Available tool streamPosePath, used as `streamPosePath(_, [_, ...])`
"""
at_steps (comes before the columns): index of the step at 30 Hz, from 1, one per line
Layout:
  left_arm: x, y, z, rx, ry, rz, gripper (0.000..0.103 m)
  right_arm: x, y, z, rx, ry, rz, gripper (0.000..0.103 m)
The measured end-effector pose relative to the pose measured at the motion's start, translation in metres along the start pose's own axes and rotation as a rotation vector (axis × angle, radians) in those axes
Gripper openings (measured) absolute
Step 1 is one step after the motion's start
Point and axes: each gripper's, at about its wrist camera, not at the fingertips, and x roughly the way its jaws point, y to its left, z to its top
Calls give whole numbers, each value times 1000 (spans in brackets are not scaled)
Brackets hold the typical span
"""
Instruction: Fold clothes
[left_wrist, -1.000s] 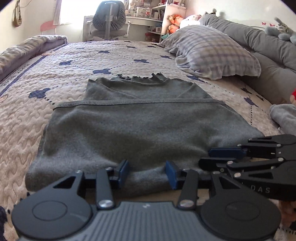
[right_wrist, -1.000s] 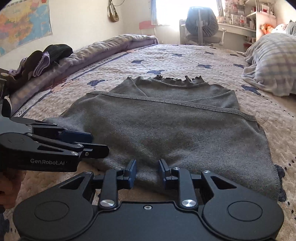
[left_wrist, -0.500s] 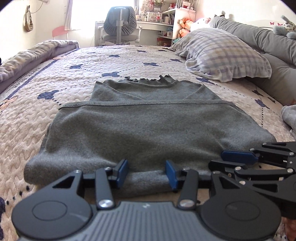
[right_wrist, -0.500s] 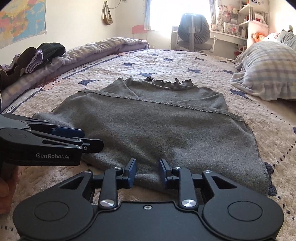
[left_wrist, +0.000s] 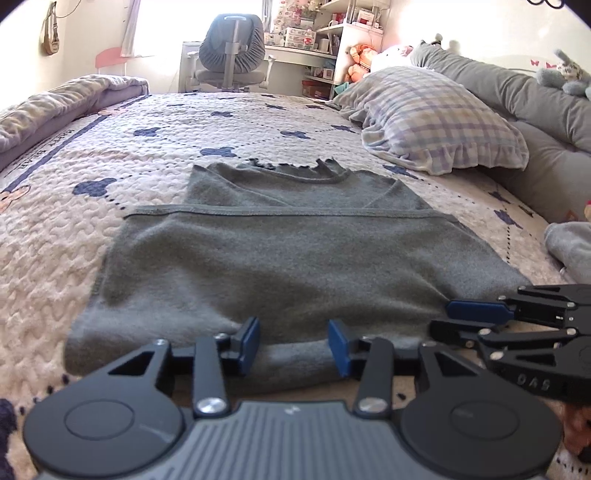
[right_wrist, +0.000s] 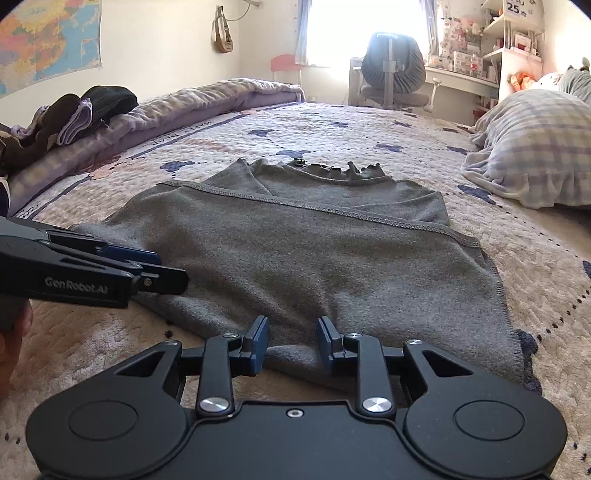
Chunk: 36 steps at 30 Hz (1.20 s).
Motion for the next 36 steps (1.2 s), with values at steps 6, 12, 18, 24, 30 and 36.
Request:
streamPosePath(6, [-13,17,-5,-4,-15,-34,42,-20,-34,-9,64,-13,13,20])
streamPosePath(12, [-27,25,-3,-7,-47,4,49,-35,-67,-20,123,-2,-84,48])
streamPosePath(18, [-19,54,-7,-79,-16,20,51,-35,-91,-29,208,36,-112,63])
streamPosePath(24, [-22,85,4,-179,-7,-16,54,-29,-99,-14,210,71,-89,65])
streamPosePath(30, [-29,143,39,-283,-25,62,67,-24,-135,24,235,18,-62,65])
streamPosePath(36, [20,144,108,-168,-8,-26,68,31,-172,81,281,17,54,59])
